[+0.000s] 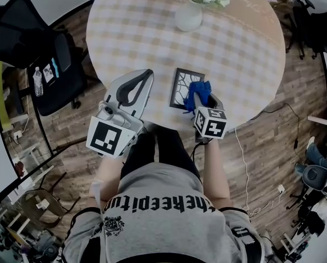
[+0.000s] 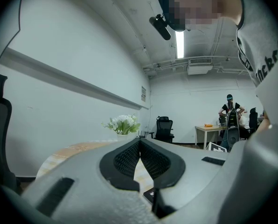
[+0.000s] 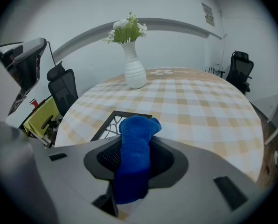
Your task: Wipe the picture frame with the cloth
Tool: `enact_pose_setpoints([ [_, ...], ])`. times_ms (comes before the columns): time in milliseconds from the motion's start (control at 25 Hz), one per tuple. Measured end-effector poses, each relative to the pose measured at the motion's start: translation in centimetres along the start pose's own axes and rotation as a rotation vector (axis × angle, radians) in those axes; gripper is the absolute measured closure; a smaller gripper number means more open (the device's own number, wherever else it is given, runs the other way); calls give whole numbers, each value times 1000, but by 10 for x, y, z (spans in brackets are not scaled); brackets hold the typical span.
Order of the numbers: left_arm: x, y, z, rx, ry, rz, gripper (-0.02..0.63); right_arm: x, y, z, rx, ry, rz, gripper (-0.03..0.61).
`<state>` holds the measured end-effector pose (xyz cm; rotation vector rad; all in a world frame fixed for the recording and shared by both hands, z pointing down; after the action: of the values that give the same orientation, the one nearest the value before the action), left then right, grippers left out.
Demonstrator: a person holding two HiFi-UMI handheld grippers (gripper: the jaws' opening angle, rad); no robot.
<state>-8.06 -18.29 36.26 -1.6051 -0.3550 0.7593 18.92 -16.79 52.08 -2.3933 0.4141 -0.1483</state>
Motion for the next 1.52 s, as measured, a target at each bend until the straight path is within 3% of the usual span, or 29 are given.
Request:
enact_pose_setpoints([
  [280,-5,0,11,0,22,1,598,-17,7,-10,-5,14,25,434],
  [720,-16,4,34,8,77,2,598,-67,28,-28,-4,121,67,434],
  [1520,-9,3,37,10,29,-1,598,-80,6,-9,-5,123,93,434],
])
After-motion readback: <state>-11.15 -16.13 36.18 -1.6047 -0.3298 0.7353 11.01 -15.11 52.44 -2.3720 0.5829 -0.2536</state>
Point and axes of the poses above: the fingertips, and each gripper's own axes: z backward along the fingers, x to its right, y out of its top, the point moved 10 cm from there along z, backward along the fingers, and after that the axes turned 13 degrees about z, right-handed, at the moved point
